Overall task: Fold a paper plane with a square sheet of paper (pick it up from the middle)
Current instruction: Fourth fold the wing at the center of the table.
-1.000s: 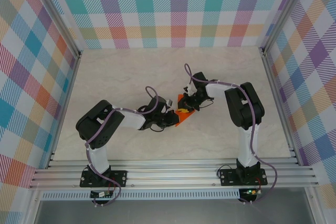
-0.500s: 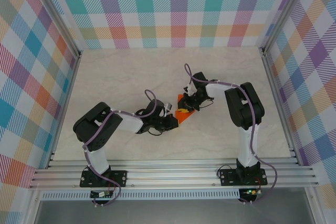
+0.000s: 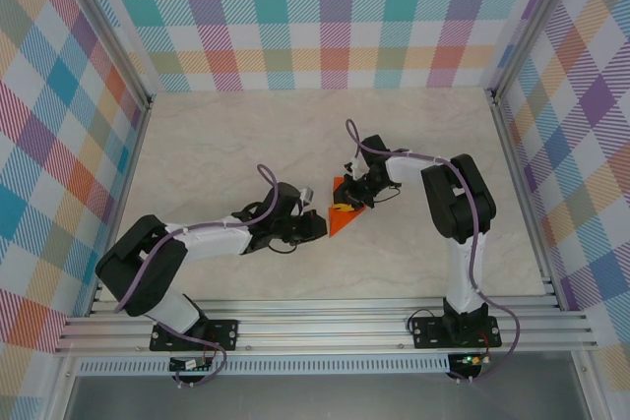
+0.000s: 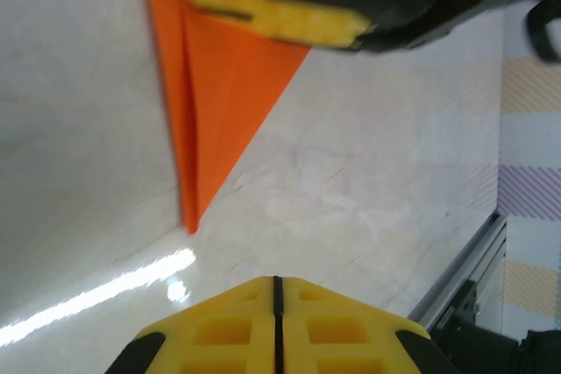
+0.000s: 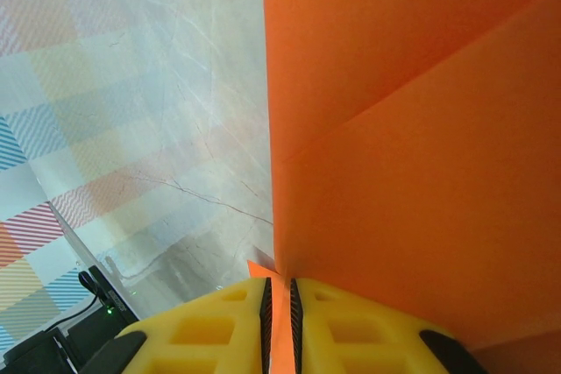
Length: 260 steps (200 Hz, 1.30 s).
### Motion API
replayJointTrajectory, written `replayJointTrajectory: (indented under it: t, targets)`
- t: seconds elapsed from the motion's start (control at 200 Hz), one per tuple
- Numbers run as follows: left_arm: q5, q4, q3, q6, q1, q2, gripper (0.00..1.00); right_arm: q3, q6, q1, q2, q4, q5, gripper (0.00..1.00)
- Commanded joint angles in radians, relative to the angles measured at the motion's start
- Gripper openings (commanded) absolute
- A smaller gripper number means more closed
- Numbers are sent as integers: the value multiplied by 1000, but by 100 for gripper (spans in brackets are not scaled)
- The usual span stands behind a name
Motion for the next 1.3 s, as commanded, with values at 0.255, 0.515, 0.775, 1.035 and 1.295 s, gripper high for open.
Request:
replayJointTrajectory:
  t: [0.255, 0.515, 0.775, 1.035, 1.295]
  targets:
    - [24, 33, 190, 62, 11, 231, 9, -20, -2, -1, 53, -32, 96, 17]
    - [-14, 33, 176, 77, 10, 316, 8, -18, -3, -1, 53, -29, 79, 17]
    - [-99, -14, 131, 49, 6, 376, 3, -2, -6, -2, 40, -35, 69, 18]
    - [-122, -2, 38, 13, 5, 367, 0, 69, -19, -37, -59, -55, 72, 21]
    - [-124, 12, 36, 1, 3, 381, 0, 38, 3, -77, -179, -30, 98, 22]
